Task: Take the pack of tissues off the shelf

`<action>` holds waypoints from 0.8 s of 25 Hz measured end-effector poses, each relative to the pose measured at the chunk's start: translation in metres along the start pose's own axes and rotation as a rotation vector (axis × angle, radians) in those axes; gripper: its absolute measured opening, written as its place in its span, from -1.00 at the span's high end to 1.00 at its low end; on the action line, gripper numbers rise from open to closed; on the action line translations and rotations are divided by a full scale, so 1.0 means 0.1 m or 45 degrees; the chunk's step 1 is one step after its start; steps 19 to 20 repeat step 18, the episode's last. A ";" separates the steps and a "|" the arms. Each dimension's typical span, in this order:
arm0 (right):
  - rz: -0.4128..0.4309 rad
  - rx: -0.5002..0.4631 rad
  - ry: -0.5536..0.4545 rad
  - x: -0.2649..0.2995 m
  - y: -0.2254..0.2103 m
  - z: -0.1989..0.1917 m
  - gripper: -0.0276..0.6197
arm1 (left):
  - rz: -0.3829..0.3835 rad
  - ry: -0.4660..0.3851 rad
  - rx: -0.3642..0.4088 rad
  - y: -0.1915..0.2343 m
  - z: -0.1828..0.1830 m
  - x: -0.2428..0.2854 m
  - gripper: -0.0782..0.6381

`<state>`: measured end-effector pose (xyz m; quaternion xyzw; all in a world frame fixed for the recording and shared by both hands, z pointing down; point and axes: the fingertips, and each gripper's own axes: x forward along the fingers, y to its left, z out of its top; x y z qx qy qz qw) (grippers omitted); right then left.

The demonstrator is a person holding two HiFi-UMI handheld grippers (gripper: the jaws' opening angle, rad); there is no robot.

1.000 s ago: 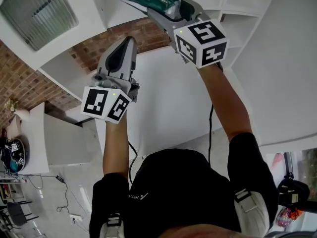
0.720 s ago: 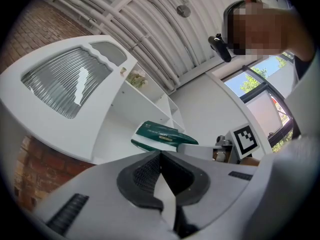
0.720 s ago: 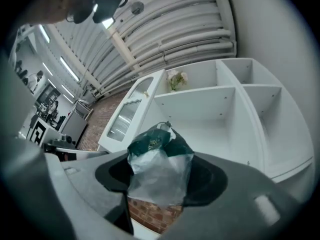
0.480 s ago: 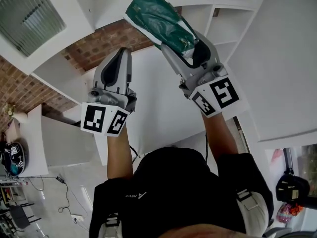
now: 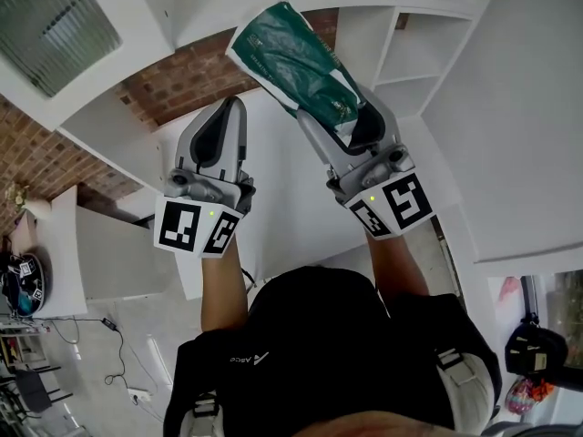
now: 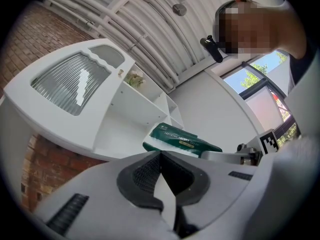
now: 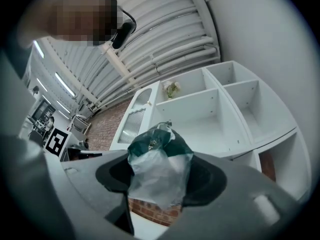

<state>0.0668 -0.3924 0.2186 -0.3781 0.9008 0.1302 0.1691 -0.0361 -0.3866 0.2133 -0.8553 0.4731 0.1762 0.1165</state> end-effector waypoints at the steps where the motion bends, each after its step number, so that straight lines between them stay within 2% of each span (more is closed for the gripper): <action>1: 0.001 0.001 -0.002 0.00 0.00 0.00 0.09 | 0.002 0.000 0.002 0.00 0.00 0.00 0.79; 20: -0.019 0.009 0.000 0.01 -0.03 -0.04 0.09 | -0.003 0.013 0.007 0.06 -0.06 0.01 0.79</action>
